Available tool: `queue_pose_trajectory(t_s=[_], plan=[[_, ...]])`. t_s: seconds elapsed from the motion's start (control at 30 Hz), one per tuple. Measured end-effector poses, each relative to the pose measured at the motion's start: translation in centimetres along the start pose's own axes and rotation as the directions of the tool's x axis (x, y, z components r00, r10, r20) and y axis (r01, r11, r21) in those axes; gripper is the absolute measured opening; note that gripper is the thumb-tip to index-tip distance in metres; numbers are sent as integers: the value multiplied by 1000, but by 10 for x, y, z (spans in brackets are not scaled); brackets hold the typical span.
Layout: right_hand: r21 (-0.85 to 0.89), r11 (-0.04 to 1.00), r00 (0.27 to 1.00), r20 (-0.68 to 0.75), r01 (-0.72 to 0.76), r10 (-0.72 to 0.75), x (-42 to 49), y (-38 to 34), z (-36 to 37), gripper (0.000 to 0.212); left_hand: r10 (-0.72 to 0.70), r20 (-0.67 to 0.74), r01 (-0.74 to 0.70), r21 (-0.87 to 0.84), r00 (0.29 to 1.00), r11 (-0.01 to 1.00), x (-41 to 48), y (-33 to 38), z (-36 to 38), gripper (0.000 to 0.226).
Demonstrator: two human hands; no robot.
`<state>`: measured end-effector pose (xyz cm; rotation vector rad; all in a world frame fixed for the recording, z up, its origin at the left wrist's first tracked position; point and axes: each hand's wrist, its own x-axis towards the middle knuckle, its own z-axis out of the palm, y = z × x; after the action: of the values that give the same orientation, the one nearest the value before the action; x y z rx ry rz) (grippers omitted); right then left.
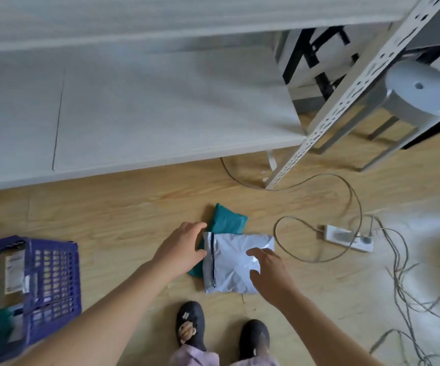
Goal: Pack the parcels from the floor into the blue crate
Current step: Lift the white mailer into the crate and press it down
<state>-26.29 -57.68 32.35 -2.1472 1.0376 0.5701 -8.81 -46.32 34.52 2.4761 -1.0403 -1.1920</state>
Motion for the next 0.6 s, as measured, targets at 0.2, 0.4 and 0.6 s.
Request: queue_pose_trajectory(t_s=[0.2,0.4,0.6], plan=[[-121,992,995,97,28,-16,106,30,73,52,-119,-25,117,-71,993,991,82,-60,84,61],[-177,983,987,163,45,-16,198,49,144,55,-197,1,196,-127,980,972,137,-122,156,62],[-227,966,981,177,124,-84,289,54,205,59,-235,-1,232,-152,972,961,189,-168,193,61]])
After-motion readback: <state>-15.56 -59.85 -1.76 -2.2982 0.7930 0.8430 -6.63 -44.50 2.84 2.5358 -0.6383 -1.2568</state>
